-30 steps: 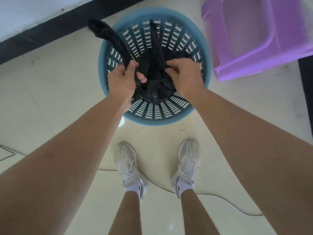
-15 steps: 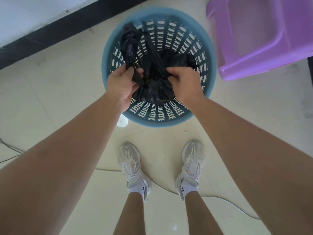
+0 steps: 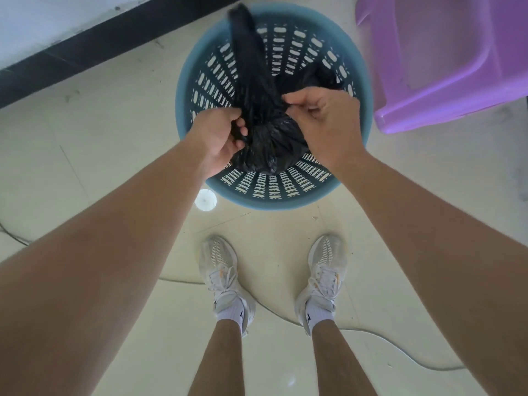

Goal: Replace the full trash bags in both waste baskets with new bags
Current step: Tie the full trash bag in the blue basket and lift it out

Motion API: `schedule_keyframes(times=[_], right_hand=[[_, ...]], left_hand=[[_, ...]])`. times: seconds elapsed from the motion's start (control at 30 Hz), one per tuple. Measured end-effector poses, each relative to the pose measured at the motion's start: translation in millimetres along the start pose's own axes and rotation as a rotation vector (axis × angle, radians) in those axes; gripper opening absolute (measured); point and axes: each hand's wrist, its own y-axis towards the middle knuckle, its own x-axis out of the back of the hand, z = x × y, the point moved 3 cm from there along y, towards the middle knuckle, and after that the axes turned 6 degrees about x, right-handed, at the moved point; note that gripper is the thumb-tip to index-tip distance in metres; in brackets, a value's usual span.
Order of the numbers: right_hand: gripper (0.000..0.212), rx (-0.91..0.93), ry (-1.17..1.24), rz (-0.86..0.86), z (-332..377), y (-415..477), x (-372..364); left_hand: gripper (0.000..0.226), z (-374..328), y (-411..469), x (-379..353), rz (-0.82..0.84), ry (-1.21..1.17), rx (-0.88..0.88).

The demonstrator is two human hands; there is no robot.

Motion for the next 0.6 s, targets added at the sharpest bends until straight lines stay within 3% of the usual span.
schedule_keyframes(times=[0.2,0.33,0.47,0.53,0.6], right_hand=[[0.022,0.262,-0.284,0.213,13,9,2],[0.021,0.117,-0.269,0.283,11,9,-1],[0.017,-0.069,-0.069,0.229,8,9,-5],[0.022,-0.169,0.017,0.231,2,10,-8],[0.036,-0.254,0.082,0.249,-3,8,-10]], left_hand=[[0.025,-6,-6,8,0.162,0.092,-0.062],[0.032,-4,-8,7,0.305,0.262,-0.095],[0.057,-1,-7,5,0.296,0.36,-0.122],[0.044,2,-7,1,0.228,0.354,-0.157],[0.016,5,-7,-3,0.137,0.335,-0.207]])
